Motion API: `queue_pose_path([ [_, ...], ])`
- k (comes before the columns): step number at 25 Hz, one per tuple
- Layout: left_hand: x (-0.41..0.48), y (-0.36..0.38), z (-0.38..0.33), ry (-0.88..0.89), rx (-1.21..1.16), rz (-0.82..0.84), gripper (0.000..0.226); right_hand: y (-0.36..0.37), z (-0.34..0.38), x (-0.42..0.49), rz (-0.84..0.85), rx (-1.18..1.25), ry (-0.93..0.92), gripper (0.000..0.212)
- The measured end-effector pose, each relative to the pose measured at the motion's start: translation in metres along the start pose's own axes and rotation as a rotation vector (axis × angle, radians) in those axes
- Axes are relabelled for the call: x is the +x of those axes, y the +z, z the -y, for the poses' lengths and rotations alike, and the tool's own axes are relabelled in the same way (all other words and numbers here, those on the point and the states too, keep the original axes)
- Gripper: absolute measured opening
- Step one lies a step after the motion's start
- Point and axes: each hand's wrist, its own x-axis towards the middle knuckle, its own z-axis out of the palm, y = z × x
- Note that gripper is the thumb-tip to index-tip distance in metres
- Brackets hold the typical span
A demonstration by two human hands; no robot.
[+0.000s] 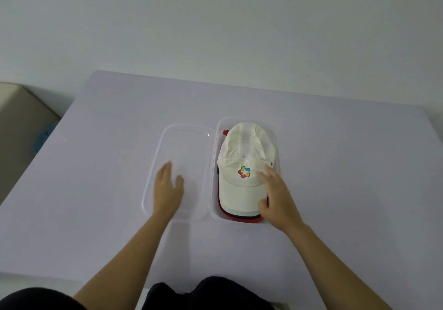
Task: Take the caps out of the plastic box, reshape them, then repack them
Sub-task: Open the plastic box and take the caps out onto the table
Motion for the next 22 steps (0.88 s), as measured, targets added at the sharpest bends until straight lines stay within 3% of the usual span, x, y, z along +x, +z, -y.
queue_pose_path([
  [2,-0.01,0.028,-0.033,0.091,-0.067,0.137,0.055,0.0,0.013,0.01,0.266,-0.105,-0.031,0.087],
  [5,-0.024,0.063,-0.056,-0.025,-0.148,0.253,0.056,0.002,0.018,0.022,0.485,-0.315,0.028,0.108],
  [9,-0.033,0.073,-0.056,-0.104,-0.127,0.239,0.049,0.001,0.02,0.032,0.552,-0.538,-0.035,0.121],
  [12,-0.032,0.074,-0.058,-0.091,-0.098,0.224,0.049,-0.006,0.031,0.033,0.586,-0.405,0.018,0.108],
  [16,-0.032,0.074,-0.058,-0.091,-0.087,0.218,0.05,-0.023,0.035,0.033,0.27,-0.184,-0.044,0.079],
  [20,-0.03,0.076,-0.054,-0.092,-0.056,0.214,0.052,-0.06,0.021,0.03,-0.253,0.018,-0.118,0.08],
  [22,-0.029,0.079,-0.054,-0.087,-0.038,0.195,0.052,-0.08,0.003,0.03,-0.505,-0.015,-0.205,0.065],
])
